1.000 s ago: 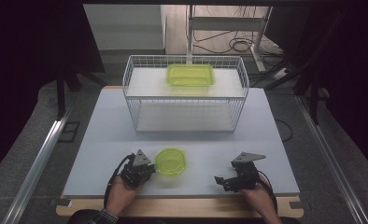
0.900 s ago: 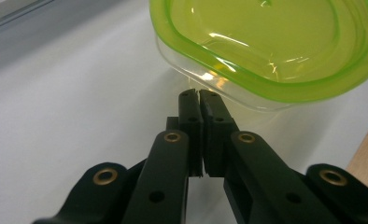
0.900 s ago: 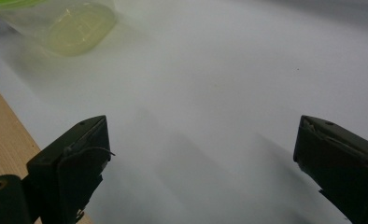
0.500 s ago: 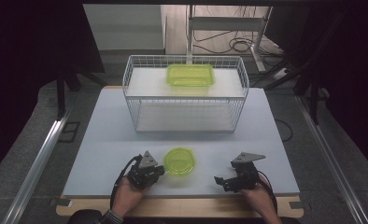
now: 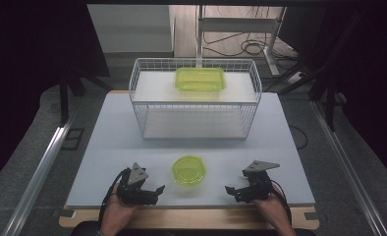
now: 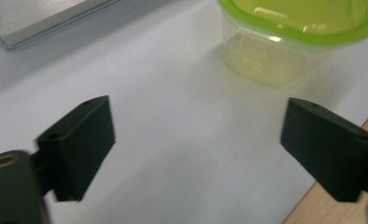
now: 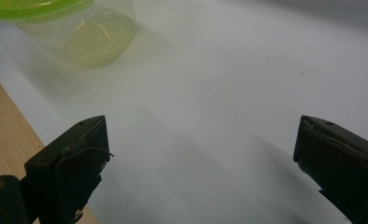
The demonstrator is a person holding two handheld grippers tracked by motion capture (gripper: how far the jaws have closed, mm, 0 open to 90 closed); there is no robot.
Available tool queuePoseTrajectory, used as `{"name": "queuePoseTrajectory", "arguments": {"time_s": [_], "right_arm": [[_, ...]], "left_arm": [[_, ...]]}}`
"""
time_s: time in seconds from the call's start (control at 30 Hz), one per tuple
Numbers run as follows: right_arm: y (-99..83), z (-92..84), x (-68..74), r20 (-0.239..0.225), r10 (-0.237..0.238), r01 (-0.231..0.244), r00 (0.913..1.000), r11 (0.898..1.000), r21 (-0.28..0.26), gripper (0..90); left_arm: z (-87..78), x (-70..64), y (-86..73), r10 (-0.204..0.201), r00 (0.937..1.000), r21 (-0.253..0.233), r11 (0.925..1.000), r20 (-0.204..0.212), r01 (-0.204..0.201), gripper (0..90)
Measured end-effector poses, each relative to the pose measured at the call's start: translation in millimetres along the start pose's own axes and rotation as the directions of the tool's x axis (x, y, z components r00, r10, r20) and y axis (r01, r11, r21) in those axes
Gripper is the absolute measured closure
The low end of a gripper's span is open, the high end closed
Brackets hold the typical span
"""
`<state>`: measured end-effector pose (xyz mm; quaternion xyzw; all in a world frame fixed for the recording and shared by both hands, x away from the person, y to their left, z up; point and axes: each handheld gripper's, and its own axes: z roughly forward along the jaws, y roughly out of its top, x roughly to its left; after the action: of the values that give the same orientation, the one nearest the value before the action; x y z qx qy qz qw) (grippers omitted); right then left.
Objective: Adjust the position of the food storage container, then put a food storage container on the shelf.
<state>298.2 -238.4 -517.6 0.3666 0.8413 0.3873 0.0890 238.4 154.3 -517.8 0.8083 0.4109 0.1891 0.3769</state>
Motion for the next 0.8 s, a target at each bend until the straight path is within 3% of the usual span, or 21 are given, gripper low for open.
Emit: {"name": "queuePoseTrajectory", "arguments": {"time_s": [0.37, 0.8], "right_arm": [[2.3, -1.2, -0.7, 0.019, -0.012, 0.013, 0.9998, 0.999, -0.043, 0.8], [23.0, 1.7, 2.1, -0.031, 0.036, -0.038, 0.9989, 0.997, -0.071, 2.1]], "left_arm": [[1.7, 1.2, -7.1, 0.018, 0.9998, -0.046, 0.9988, -0.007, -0.019, 1.4], [4.7, 0.7, -8.1, 0.037, 0.9986, -0.036, 0.9986, -0.036, -0.039, 1.4]]}}
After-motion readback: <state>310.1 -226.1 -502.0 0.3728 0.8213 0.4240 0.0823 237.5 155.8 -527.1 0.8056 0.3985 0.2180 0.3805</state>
